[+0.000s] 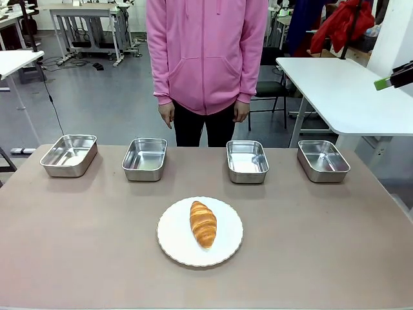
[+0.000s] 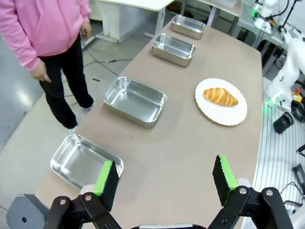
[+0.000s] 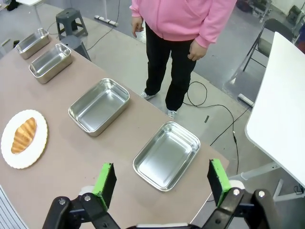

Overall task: Place the bread in the container.
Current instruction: Place the Butter Roll into the Airtight Container indicated by the human.

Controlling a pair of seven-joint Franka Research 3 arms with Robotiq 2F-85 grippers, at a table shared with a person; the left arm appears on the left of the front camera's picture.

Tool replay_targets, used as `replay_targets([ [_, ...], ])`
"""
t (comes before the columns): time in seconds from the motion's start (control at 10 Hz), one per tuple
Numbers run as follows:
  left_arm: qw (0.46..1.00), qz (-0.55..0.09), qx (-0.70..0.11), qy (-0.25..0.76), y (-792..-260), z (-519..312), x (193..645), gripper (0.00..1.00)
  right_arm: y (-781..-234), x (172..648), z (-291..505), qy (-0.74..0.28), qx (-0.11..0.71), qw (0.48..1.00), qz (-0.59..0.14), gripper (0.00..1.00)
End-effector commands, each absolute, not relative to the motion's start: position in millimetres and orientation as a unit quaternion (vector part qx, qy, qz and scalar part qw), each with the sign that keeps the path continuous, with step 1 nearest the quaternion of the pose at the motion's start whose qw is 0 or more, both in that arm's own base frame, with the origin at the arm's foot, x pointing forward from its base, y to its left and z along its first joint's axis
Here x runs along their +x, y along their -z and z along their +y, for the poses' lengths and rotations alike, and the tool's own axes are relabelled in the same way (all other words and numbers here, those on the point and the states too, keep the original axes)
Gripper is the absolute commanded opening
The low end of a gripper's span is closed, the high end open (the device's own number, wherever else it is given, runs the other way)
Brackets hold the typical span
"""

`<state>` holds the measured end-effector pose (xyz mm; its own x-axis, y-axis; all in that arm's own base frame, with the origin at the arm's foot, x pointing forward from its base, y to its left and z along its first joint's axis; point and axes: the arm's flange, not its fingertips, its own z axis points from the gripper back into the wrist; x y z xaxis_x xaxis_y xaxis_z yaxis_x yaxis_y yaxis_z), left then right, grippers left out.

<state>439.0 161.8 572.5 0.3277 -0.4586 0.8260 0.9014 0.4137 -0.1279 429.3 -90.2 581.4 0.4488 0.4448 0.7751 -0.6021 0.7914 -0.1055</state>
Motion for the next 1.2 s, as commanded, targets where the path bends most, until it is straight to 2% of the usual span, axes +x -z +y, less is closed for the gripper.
replay_targets([
  [0.0, 0.758, -0.378, -0.313, 0.430, -574.2, 154.0, 430.0, 1.00, -581.1, 432.6, -93.9, -0.318, 0.100, 0.838, -0.431, 1.00],
  [0.3, 0.767, -0.359, -0.319, 0.426, -574.0, 154.8, 427.0, 1.00, -581.3, 433.9, -94.4, -0.327, 0.102, 0.845, -0.410, 1.00],
  [1.1, 0.761, -0.370, -0.308, 0.435, -575.1, 159.7, 432.4, 1.00, -581.6, 429.4, -89.8, -0.310, 0.093, 0.846, -0.424, 1.00],
])
